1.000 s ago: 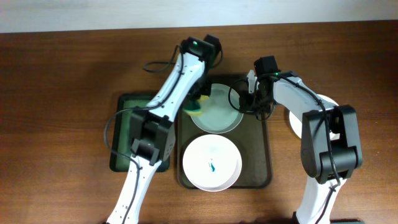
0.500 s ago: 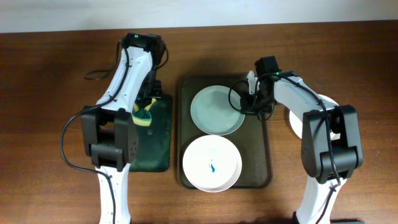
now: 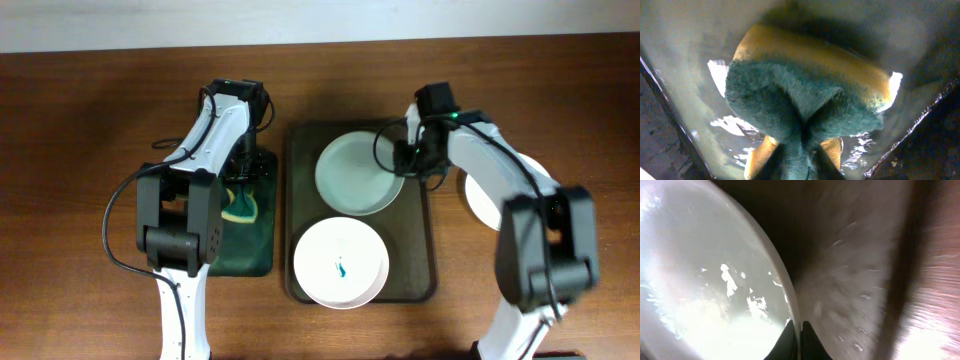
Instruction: Clean dirty plates on tray and stack at the side
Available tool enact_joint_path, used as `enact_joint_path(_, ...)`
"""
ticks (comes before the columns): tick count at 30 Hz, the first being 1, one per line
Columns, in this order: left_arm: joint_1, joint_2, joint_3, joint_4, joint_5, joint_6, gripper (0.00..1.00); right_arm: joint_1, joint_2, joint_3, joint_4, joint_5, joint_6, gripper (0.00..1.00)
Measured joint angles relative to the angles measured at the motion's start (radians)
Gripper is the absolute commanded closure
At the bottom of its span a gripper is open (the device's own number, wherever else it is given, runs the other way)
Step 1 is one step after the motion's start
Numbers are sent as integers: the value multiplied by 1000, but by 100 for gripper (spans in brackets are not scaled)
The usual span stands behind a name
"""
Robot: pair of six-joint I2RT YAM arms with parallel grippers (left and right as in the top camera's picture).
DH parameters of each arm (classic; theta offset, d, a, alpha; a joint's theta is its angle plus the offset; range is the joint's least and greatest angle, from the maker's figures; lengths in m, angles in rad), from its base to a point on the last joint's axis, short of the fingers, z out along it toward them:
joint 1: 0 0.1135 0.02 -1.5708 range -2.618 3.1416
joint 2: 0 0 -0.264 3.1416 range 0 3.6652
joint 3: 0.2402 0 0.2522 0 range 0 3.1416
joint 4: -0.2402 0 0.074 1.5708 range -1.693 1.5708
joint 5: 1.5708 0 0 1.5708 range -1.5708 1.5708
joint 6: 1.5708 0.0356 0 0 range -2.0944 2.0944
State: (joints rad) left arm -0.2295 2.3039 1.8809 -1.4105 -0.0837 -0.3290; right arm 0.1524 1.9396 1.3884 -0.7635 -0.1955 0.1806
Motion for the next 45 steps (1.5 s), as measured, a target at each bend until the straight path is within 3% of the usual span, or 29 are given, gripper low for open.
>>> enact_joint_path(2,0,0,0,5,3,3,41,9,-169,0,-42,124,4,96)
enact_joint_path(5,0,-15,-2,-14,3,4,37,33,-270,1,-120,223,3,96)
enact_joint_path(6,0,-35,-4,-16,3,3,11,40,-275,1,-143,241,3,96)
enact_joint_path(7,0,-96,-10,-17,5,4,0,60,-285,1,-206,273,3,96)
enact_joint_path(10,17,-321,-11,6,6,7,0,150,-329,1,-372,377,34,96)
enact_joint_path(13,91,-497,-9,9,6,7,0,325,-351,1,-493,550,153,96)
enact_joint_path(18,169,-521,-9,-3,6,7,0,626,-351,1,-613,867,314,96)
enact_joint_path(22,170,-521,-9,-2,6,7,0,791,-352,1,-651,1065,360,96)
enact_joint_path(31,170,-521,-9,-3,6,7,0,980,-353,1,-711,1303,373,96)
enact_joint_path(45,170,-521,-9,-3,6,7,0,987,-353,1,-714,1369,388,96)
